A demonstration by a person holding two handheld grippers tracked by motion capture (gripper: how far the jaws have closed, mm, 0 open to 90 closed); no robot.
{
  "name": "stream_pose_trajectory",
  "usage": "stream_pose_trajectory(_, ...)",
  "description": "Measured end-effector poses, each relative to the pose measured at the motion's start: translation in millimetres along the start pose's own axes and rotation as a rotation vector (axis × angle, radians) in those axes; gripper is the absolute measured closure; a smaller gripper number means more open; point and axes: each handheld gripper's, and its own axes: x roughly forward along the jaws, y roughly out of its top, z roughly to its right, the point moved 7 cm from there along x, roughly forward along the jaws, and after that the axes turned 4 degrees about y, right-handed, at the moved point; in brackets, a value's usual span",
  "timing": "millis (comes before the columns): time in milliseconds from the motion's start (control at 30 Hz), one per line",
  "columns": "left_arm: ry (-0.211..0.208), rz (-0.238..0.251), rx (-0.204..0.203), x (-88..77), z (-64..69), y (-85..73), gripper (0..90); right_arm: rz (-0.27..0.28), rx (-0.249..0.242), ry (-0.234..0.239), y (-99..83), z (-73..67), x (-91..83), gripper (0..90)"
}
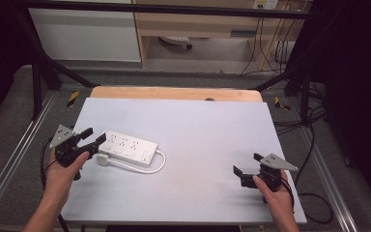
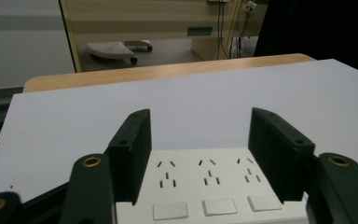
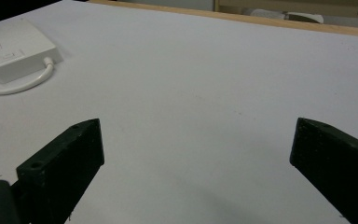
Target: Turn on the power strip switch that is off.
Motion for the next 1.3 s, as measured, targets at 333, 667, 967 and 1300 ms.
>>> stream_pose_trajectory(333, -0.005, -0.058, 0.028, 12.2, 0.4, -9.0, 51.9, 0.000, 0.000, 0.000, -0.1, 0.5, -0.2, 3.4)
stream_pose_trajectory(667, 0.005, -0.087, 0.018, 21.1, -5.3, -15.1, 62.6, -0.002, 0.000, 0.000, -0.6, 1.0, -0.2, 3.3)
stream_pose_trajectory(967, -0.012, -0.105, 0.012, 26.8, -6.2, -20.2, 69.6, 0.001, 0.002, 0.005, -0.4, 0.8, -0.5, 3.3)
stream_pose_trajectory(1300, -0.015, -0.129, -0.014, 30.9, -10.8, -31.7, 77.9, -0.004, 0.001, 0.006, -1.1, 1.1, -0.4, 3.3)
